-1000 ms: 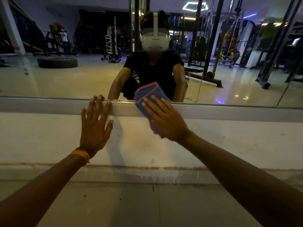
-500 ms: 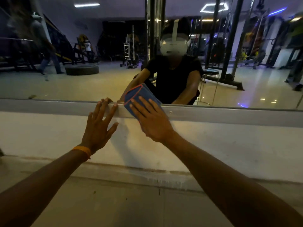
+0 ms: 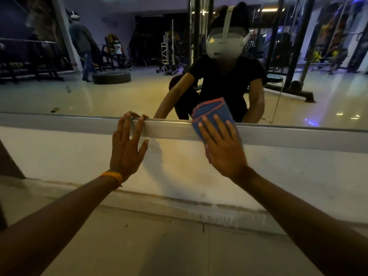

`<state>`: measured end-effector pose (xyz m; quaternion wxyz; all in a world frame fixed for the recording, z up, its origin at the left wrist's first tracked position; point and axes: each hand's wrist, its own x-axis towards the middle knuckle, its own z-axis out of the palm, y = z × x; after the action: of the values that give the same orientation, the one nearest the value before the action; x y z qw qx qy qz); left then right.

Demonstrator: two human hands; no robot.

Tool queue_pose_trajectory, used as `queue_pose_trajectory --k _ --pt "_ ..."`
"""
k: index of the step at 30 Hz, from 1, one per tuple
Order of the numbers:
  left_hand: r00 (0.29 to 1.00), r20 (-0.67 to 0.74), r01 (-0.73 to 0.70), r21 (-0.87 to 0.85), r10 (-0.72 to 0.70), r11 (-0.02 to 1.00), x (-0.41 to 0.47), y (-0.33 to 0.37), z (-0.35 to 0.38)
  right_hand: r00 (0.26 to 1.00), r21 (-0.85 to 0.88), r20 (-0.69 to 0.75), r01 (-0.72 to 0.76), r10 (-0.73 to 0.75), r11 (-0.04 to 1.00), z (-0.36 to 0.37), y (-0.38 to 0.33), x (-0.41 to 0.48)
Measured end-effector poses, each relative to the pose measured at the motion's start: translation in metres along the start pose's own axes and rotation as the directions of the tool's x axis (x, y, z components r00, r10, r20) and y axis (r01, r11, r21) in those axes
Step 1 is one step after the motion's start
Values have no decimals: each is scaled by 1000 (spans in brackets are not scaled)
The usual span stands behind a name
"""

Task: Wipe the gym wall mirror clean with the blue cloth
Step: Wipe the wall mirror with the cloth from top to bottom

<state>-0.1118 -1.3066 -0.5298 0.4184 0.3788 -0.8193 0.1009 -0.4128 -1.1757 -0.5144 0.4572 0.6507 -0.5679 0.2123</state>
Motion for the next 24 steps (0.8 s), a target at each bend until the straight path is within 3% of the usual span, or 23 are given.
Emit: queue_pose_trajectory --k 3,5,9,14,16,21,24 --pt "997 57 -45 8 44 999 0 -11 -9 990 62 101 90 -96 994 6 -73 50" --pt "994 82 -74 21 72 997 0 -21 -16 975 68 162 141 -150 988 5 -85 63" --pt "999 8 -45 9 45 999 0 -36 -18 971 -1 128 204 -202 979 -9 -20 31" --pt "995 -69 -68 2 68 998 13 -53 -3 989 -74 125 87 -78 993 -34 51 -23" --pt "994 -90 -67 -26 64 997 13 -53 2 992 -96 114 62 -51 993 -28 32 -12" --pt "990 -83 -117 -87 110 989 11 -61 2 956 1 149 254 -252 967 9 -77 72" --pt "986 -71 -157 -99 150 983 9 -74 -6 965 31 101 241 -243 970 18 -117 99"
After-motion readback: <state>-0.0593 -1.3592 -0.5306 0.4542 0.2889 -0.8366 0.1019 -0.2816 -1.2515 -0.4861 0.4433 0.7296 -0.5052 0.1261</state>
